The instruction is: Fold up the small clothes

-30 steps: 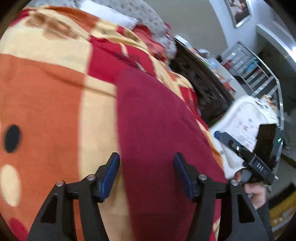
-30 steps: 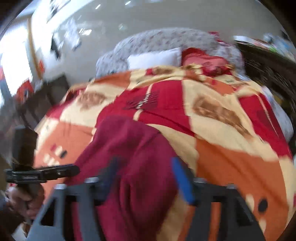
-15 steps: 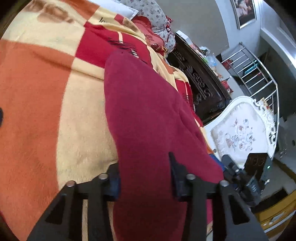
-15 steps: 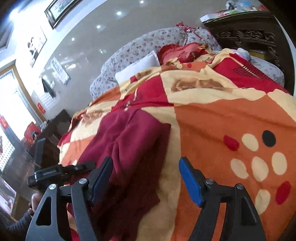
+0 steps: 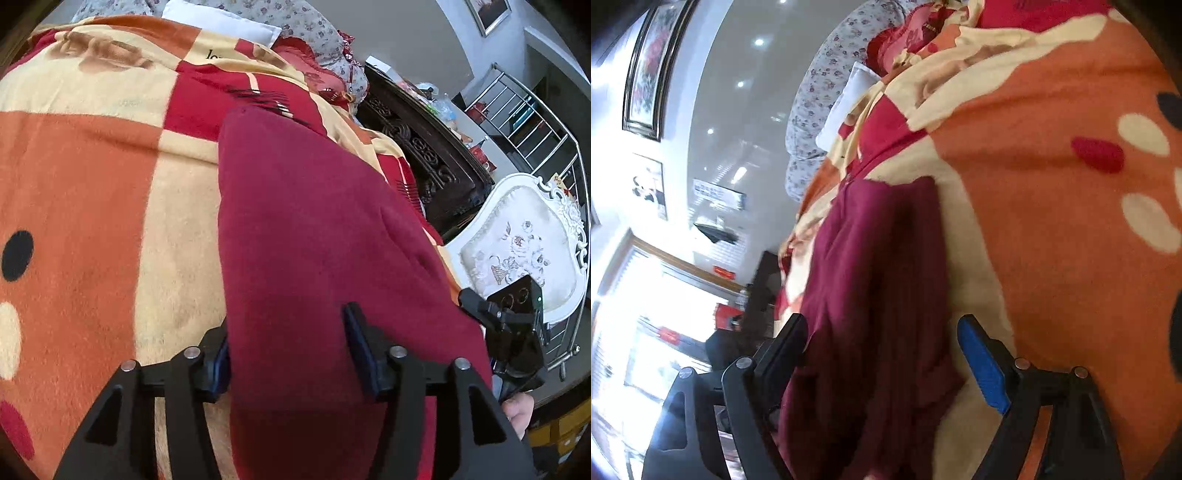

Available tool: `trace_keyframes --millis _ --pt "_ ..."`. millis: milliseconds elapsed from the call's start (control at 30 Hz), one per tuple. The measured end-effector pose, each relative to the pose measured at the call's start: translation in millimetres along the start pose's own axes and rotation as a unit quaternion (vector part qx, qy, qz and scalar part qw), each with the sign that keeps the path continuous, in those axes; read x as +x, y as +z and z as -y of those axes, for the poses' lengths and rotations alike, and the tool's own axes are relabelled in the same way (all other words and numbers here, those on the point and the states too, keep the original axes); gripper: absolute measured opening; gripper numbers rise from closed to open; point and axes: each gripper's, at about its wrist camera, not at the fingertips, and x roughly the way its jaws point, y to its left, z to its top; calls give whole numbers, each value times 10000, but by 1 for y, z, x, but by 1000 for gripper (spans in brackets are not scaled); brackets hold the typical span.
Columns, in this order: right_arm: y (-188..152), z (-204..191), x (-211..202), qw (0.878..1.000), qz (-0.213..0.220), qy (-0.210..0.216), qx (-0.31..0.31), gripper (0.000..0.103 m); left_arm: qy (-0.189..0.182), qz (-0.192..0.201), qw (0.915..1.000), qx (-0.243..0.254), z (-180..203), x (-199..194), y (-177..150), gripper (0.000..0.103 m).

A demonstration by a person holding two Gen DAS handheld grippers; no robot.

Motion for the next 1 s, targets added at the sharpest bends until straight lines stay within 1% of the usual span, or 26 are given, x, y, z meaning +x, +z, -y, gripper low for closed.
trace_keyframes --millis 100,200,267,333,367,433,467,500,533,600,633,667,700,733,767,800,833,867,933,1000 --pt "1 0 5 9998 -96 163 -62 91 18 5 10000 -11 1 -1 1 57" --pt "1 0 5 9991 -34 429 19 95 138 7 9998 132 12 -2 1 58" --pt "1 2 6 9987 21 509 69 97 220 -2 9992 321 20 -2 1 63" --pt "2 3 10 9991 -110 414 26 98 299 -13 9986 436 25 -1 1 65" --pt "1 0 15 9990 -295 318 -109 98 261 -17 9989 390 24 -1 2 66" --pt "-1 -8 19 9968 -579 183 -511 98 167 -38 9995 253 20 0 5 67" --pt "-5 -14 20 9943 -695 50 -807 96 116 -47 9997 187 18 0 6 67" --pt "-9 -19 19 9913 -730 -143 -1085 92 65 -25 9999 104 14 -1 9 67" --pt "-11 -19 18 9897 -707 -295 -1209 79 26 28 10000 48 11 -3 12 68" --pt "-12 -12 14 9917 -629 -243 -1098 64 -63 231 9997 -103 3 -9 18 69" --pt "-12 -8 12 9929 -577 -213 -1015 56 -119 293 9993 -220 -2 -10 20 71" --pt "-13 -9 11 9927 -541 -228 -1049 54 -224 264 9988 -347 -8 -8 22 72" --pt "-16 -16 10 9901 -484 -383 -1260 50 -349 178 9982 -447 -11 -4 22 72" --pt "-20 -24 10 9878 -465 -510 -1393 48 -579 30 9966 -587 -16 2 21 57" --pt "-23 -32 9 9850 -434 -664 -1532 47 -663 -34 9956 -664 -19 5 20 47" --pt "-23 -38 8 9830 -408 -773 -1616 45 -663 30 9953 -701 -21 3 18 43" --pt "-23 -44 6 9806 -380 -868 -1718 44 -755 129 9947 -684 -20 -1 15 37" --pt "-24 -51 4 9785 -344 -934 -1807 43 -785 199 9948 -619 -18 -6 13 34" --pt "-25 -69 0 9751 -273 -968 -1977 43 -805 350 9949 -493 -14 -23 12 34" --pt "-27 -94 -1 9718 -246 -824 -2194 42 -816 575 9940 -437 -17 -46 14 34"
